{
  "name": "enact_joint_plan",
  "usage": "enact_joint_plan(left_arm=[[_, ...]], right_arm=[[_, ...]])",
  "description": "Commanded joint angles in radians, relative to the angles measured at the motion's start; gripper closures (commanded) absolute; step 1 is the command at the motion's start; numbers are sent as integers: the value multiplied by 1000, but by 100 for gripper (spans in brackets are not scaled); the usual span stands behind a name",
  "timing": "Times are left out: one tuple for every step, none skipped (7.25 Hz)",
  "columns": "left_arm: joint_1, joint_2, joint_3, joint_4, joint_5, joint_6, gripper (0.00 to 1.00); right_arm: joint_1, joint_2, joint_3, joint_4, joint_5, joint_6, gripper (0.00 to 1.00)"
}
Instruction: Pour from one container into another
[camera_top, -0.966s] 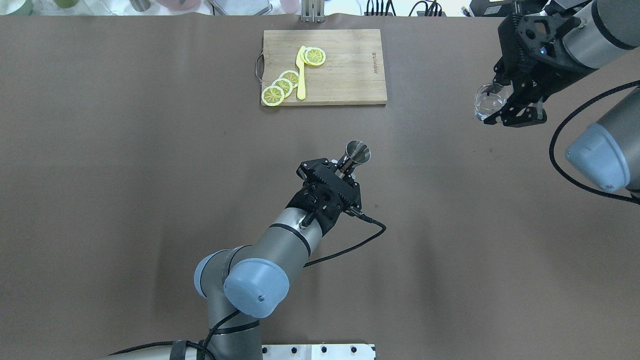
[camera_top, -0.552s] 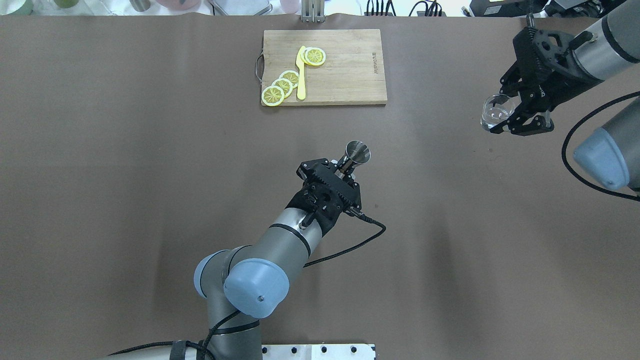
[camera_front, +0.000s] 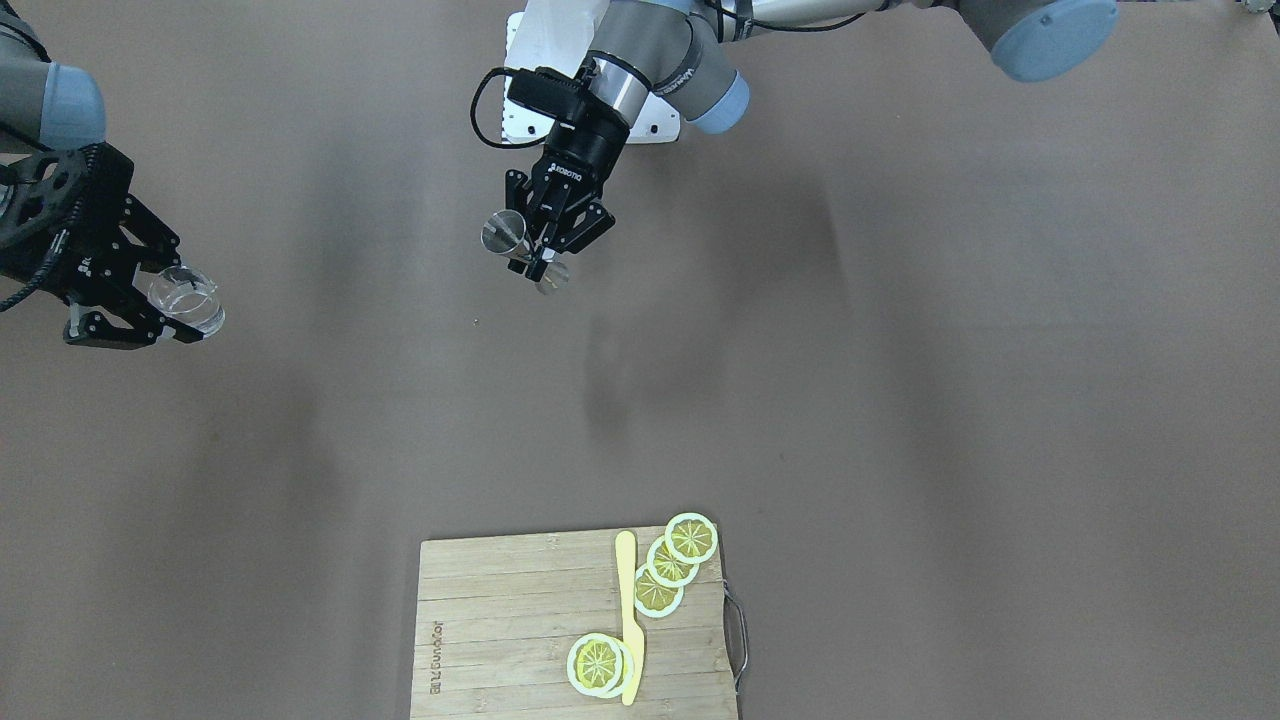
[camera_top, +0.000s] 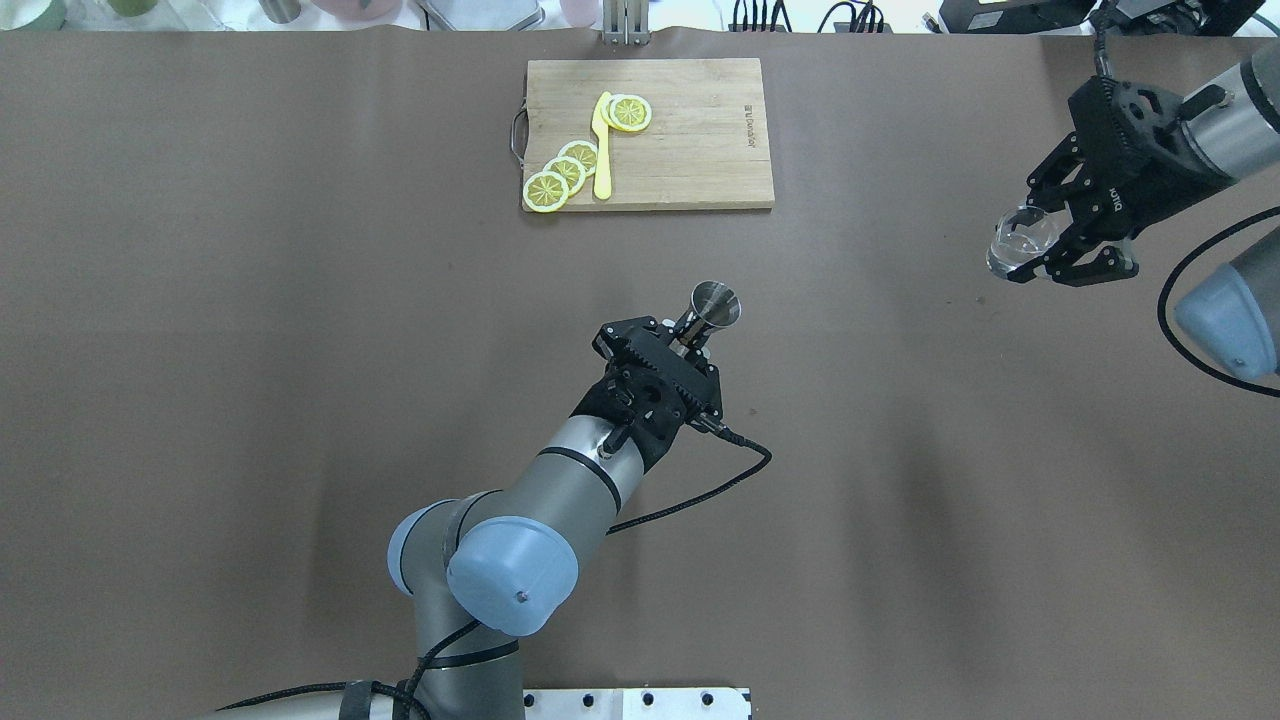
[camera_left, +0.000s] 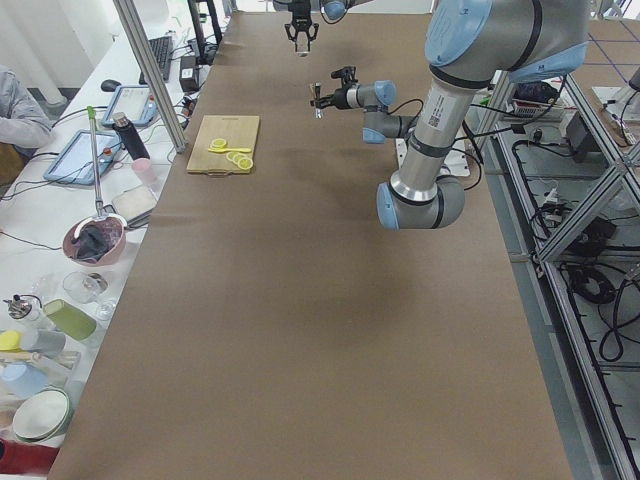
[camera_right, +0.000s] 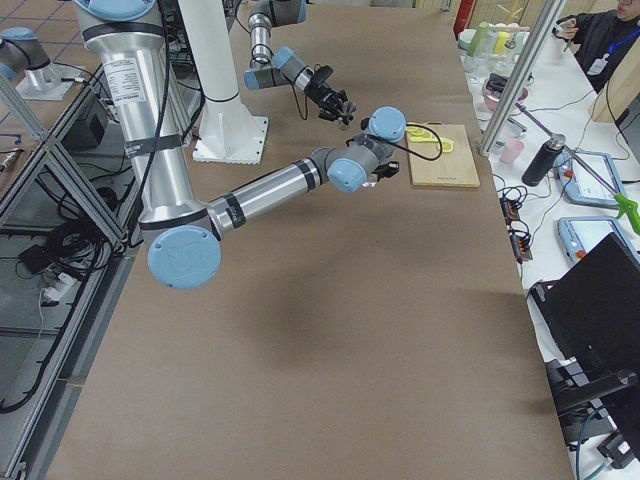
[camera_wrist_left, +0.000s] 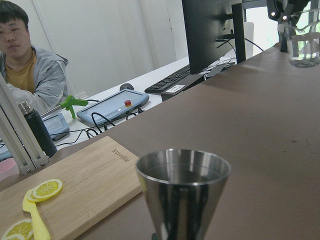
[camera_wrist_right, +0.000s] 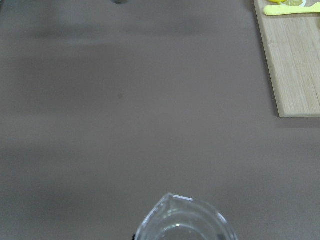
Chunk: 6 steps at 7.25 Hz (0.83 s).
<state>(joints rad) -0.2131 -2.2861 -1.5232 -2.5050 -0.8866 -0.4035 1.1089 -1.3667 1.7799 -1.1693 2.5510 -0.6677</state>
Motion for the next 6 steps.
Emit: enact_joint_plan(left_arm=[[0, 0, 0, 0, 0, 0, 100], [0, 0, 0, 0, 0, 0, 100], [1, 0, 0, 0, 0, 0, 100], [0, 0, 0, 0, 0, 0, 100], [0, 0, 2, 0, 0, 0, 100], [1, 0, 2, 2, 0, 0, 100]], right_arm=[[2, -32, -28, 71, -4, 14, 100], [2, -51, -40, 103, -15, 13, 100], [2, -54, -87, 184, -17, 16, 100], [0, -52, -117, 221, -15, 17, 100], [0, -55, -132, 244, -15, 14, 100], [0, -64, -143, 287, -15, 16, 100]])
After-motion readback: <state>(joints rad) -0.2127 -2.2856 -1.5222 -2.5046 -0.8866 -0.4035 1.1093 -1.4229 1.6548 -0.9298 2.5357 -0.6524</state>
